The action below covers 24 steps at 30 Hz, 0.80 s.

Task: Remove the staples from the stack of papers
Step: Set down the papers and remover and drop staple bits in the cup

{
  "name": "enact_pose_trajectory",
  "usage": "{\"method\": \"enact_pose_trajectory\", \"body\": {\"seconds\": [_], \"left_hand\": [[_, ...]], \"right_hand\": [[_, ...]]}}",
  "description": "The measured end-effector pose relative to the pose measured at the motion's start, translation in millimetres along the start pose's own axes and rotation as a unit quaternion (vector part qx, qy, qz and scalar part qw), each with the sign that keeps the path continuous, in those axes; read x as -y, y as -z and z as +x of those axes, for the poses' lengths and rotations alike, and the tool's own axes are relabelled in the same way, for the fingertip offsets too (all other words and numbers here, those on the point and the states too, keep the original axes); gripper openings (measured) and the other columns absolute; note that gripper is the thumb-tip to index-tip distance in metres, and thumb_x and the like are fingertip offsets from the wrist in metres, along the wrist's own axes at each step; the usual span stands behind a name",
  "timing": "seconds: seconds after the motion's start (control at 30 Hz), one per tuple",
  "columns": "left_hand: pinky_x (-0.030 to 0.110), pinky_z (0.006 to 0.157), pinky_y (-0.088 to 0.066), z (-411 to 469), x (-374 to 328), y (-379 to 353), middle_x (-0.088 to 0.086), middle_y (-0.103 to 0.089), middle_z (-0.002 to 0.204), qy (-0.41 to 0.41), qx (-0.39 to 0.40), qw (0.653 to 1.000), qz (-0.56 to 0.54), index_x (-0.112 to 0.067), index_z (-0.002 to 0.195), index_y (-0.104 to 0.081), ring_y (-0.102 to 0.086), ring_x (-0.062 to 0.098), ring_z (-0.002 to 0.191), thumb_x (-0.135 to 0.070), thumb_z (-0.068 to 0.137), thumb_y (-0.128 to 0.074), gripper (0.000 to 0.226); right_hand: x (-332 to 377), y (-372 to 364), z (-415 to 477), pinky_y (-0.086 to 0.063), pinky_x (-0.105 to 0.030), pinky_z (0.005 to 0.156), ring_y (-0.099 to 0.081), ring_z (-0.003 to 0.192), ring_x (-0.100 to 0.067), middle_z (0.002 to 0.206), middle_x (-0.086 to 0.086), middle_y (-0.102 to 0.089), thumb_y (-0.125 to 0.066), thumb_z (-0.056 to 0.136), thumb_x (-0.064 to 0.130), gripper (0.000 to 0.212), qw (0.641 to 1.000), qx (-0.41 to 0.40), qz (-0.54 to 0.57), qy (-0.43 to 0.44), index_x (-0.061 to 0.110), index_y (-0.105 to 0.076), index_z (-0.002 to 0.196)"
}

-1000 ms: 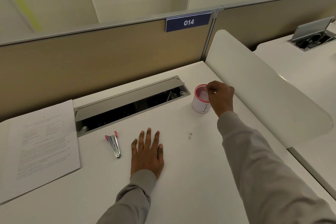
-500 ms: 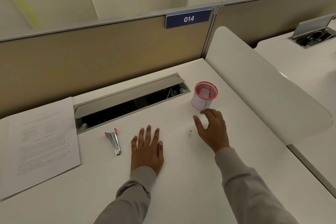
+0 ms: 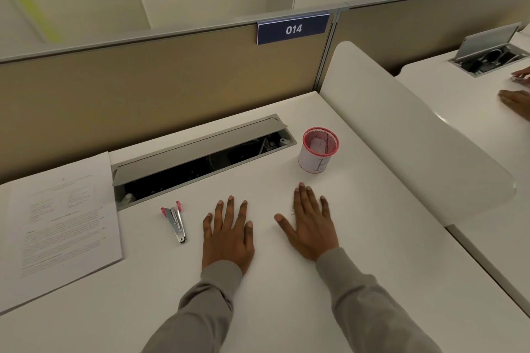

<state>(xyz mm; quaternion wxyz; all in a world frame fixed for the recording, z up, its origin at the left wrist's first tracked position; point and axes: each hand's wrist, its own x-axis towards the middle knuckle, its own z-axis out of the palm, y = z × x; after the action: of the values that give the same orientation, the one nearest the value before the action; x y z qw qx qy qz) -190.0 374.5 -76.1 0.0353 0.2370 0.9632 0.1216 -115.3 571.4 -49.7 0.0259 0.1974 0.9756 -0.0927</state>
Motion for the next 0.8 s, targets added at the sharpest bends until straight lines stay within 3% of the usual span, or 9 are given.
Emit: {"method": "enact_pose_trajectory", "body": {"seconds": [0.13,0.27,0.47,0.57,0.8], "left_hand": [[0.047,0.122,-0.007,-1,-1,1,-0.002,-0.016,0.167,0.002,-0.001,1.000,-0.006,-0.034,0.157,-0.020,-0.009,0.021,0.155,-0.049,0.101,-0.014,0.059],[0.045,0.122,-0.003,0,0,1,-0.002,-0.015,0.167,0.000,0.001,1.000,-0.003,-0.034,0.158,-0.019,-0.007,0.021,0.155,-0.048,0.102,-0.015,0.058],[0.044,0.123,0.000,-1,-1,3,-0.003,-0.010,0.168,0.002,0.009,1.000,-0.008,-0.034,0.158,-0.016,-0.003,0.020,0.155,-0.050,0.100,-0.012,0.061],[0.044,0.123,0.001,-1,-1,4,-0.003,-0.006,0.168,0.003,0.011,1.000,-0.011,-0.035,0.158,-0.014,0.001,0.019,0.155,-0.050,0.100,-0.011,0.060],[0.045,0.123,-0.004,-1,0,2,-0.002,-0.013,0.167,0.001,0.001,1.000,-0.008,-0.034,0.158,-0.018,-0.006,0.021,0.155,-0.051,0.101,-0.010,0.061]], "right_hand": [[8,-2,-8,0.003,-0.045,0.124,0.012,0.152,-0.014,0.165,0.001,0.012,-0.006,0.089,0.079,0.095,1.000,0.002,0.018,0.000,0.014,0.007,0.157],[23,-5,-34,0.007,-0.048,0.122,0.018,0.151,-0.021,0.164,-0.010,0.015,-0.008,0.088,0.080,0.103,0.991,-0.029,0.024,-0.125,0.004,0.007,0.155],[82,-19,-56,0.006,-0.059,0.119,0.018,0.150,-0.030,0.162,-0.022,0.012,-0.004,0.086,0.081,0.109,0.967,0.009,0.069,-0.244,-0.006,0.004,0.151],[88,-12,-32,0.014,-0.059,0.116,0.031,0.146,-0.028,0.159,-0.019,0.027,0.000,0.084,0.079,0.107,0.968,0.049,0.072,-0.237,-0.004,0.019,0.148],[68,-3,-10,0.012,-0.058,0.118,0.032,0.146,-0.026,0.159,-0.015,0.029,-0.007,0.087,0.079,0.105,0.975,0.045,0.094,-0.197,-0.001,0.020,0.150]]}}
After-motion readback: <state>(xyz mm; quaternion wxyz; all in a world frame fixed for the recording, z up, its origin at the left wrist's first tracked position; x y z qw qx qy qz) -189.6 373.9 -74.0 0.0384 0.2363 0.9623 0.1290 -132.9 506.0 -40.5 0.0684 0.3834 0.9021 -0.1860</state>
